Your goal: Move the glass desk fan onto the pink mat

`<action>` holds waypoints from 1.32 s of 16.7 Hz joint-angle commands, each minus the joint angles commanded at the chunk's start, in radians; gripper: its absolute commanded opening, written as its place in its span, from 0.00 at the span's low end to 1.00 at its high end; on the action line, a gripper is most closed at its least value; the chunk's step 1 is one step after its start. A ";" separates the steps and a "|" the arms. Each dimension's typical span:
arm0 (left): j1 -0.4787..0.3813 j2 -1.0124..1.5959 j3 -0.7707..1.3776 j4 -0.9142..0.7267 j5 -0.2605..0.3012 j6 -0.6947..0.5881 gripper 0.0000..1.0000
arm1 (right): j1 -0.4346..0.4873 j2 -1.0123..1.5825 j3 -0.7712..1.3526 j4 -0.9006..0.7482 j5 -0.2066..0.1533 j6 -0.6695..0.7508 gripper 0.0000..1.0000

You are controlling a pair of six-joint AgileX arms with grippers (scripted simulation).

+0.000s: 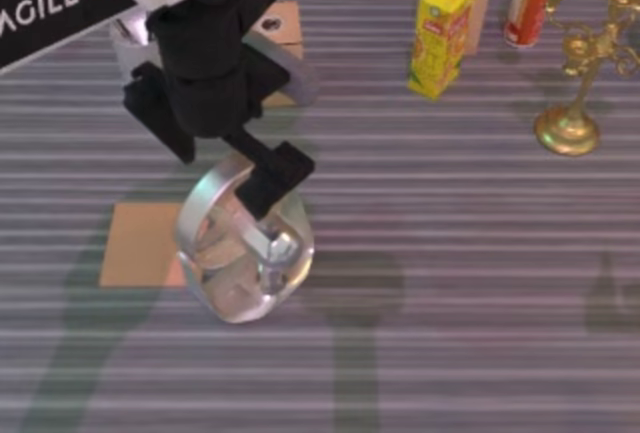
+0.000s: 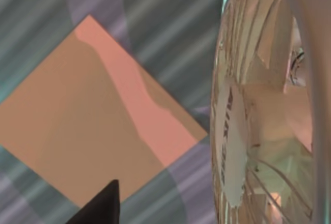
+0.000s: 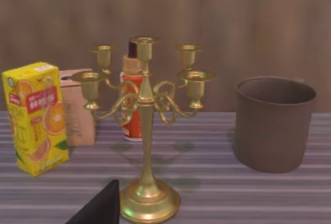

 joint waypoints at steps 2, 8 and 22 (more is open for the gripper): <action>0.000 0.000 0.000 0.000 0.000 0.000 0.85 | 0.000 0.000 0.000 0.000 0.000 0.000 1.00; 0.000 0.000 0.000 0.000 0.000 0.000 0.40 | 0.000 0.000 0.000 0.000 0.000 0.000 1.00; 0.001 0.000 0.000 0.000 -0.001 0.001 0.00 | 0.000 0.000 0.000 0.000 0.000 0.000 1.00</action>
